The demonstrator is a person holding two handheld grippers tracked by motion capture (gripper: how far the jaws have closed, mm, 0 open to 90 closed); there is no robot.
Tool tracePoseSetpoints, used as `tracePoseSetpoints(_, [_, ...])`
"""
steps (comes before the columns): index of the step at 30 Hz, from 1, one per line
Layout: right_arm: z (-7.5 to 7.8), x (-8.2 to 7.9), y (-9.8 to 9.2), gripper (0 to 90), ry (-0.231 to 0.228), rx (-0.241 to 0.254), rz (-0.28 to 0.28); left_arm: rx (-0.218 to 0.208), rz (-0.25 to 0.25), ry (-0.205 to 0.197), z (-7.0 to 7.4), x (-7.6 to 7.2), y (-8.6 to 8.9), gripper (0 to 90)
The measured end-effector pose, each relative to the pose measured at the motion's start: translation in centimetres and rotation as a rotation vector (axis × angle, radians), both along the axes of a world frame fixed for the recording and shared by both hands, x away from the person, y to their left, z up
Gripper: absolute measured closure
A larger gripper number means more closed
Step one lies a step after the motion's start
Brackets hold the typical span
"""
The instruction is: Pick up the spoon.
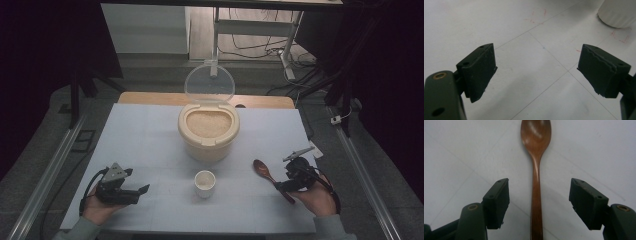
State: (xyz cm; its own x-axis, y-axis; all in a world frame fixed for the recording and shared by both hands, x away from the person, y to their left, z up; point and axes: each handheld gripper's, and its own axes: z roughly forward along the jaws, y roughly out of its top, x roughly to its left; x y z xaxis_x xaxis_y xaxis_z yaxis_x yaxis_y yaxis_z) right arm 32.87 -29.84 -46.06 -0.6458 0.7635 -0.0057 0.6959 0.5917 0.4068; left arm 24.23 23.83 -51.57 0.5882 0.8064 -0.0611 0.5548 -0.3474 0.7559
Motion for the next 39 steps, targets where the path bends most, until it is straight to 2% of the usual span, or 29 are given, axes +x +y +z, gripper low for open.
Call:
tracePoseSetpoints(9, [-1.3, -0.4, 0.2, 42.5, 0.077, -0.049, 0.012, 0.005, -0.003, 0.002, -0.1, 0.0, 0.0, 14.8])
tracePoseSetpoints(11, [-1.5, -0.4, 0.2, 43.7, 0.082, -0.057, 0.012, 0.007, -0.002, 0.003, -0.1, 0.0, 0.1, 14.8])
tracePoseSetpoints(13, [-1.9, -0.3, 0.3, 48.6, 0.100, -0.079, 0.008, 0.008, -0.003, 0.003, -0.1, 0.0, 0.1, 14.8])
tracePoseSetpoints(21, [-2.4, 0.0, 0.7, 60.6, 0.097, -0.103, 0.011, 0.014, -0.006, 0.006, -0.2, 0.1, 0.0, 14.8])
tracePoseSetpoints(24, [-2.8, 0.4, 1.1, 65.9, 0.103, -0.134, 0.025, 0.016, -0.005, 0.006, -0.2, 0.1, 0.0, 14.8])
tracePoseSetpoints(27, [-2.7, 0.5, 1.3, 68.9, 0.102, -0.141, 0.025, 0.016, -0.004, 0.006, -0.2, 0.1, 0.1, 14.8])
tracePoseSetpoints(28, [-2.8, 0.7, 1.4, 74.3, 0.104, -0.145, 0.028, 0.017, -0.004, 0.007, -0.2, 0.1, 0.1, 14.7])
tracePoseSetpoints(30, [-2.8, 0.8, 1.6, 77.7, 0.104, -0.150, 0.031, 0.019, -0.005, 0.007, -0.3, 0.1, 0.0, 14.8])
tracePoseSetpoints(33, [-2.8, 0.9, 2.0, 79.3, 0.111, -0.177, 0.039, 0.021, -0.004, 0.008, -0.3, 0.1, 0.0, 14.8])
tracePoseSetpoints(39, [-2.7, 0.7, 1.9, 79.7, 0.097, -0.172, 0.051, 0.022, -0.002, 0.008, -0.3, 0.1, 0.1, 14.8])
